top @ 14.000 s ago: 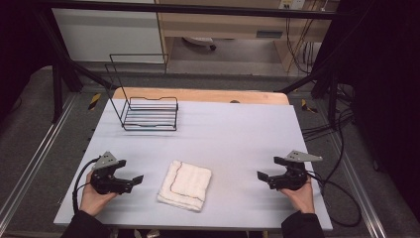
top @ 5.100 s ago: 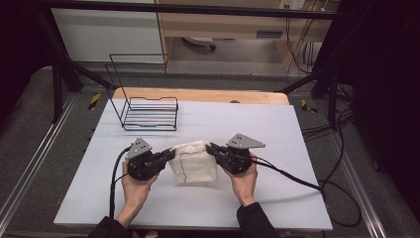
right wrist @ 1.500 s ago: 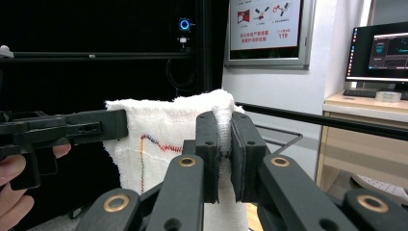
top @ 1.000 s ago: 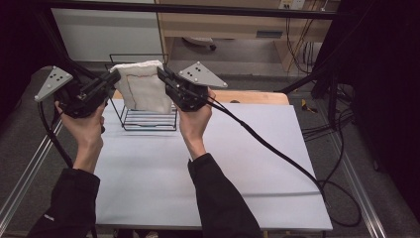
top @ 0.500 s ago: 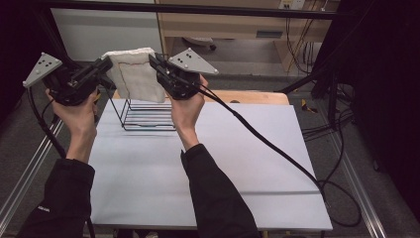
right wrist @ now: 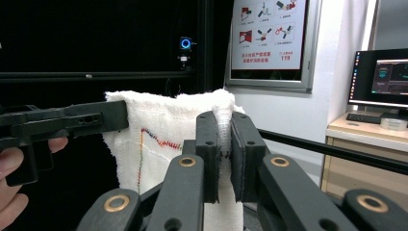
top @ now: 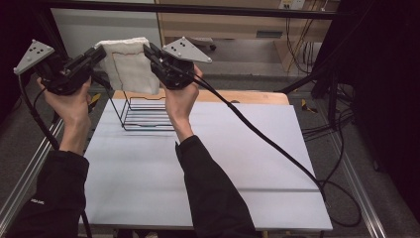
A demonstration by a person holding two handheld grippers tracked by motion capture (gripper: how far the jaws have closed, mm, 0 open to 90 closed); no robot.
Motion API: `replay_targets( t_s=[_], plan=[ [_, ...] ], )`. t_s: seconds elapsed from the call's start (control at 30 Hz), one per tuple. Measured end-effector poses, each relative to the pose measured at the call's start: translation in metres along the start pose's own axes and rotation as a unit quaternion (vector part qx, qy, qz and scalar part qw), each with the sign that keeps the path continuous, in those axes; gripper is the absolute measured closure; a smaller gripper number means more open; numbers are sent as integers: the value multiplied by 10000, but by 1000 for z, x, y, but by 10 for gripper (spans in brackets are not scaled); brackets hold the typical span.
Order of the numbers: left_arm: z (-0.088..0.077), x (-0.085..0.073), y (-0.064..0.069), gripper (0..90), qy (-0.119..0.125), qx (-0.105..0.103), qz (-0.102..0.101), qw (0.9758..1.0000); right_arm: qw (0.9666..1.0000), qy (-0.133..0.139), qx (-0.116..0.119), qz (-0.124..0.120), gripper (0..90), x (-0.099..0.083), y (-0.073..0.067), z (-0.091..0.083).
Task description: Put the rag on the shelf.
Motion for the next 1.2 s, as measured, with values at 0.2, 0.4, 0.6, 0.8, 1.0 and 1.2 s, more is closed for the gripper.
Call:
replay_targets(
  t_s=[0.2,0.4,0.6,0.8,1.0,1.2],
  plan=[
    [4,8,-4,835,38,0,27,10000,10000,9,11,21,837,6,3,8],
    [12,12,-9,835,1,1,20,10000,10000,-9,-27,43,837,10,9,15],
    [21,15,-15,835,-12,35,5,10000,10000,-47,-67,-31,837,12,14,25],
    [30,17,-21,835,-94,60,91,9999,9998,-125,-106,70,837,10,24,36],
    [39,15,-29,835,-146,117,76,9998,9997,-196,-148,-6,837,7,30,46],
    [49,18,-36,835,-210,167,150,9995,9995,-270,-187,-9,837,6,38,59]
  ],
)
Point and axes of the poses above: each handheld gripper's, and its own axes: z roughly forward along the jaws, x roughly out of its top, y roughly to its right, the point moved 10 cm from there along z, roughly forward along the jaws, and after that the axes turned 2 degrees about x, right-handed, at the moved point
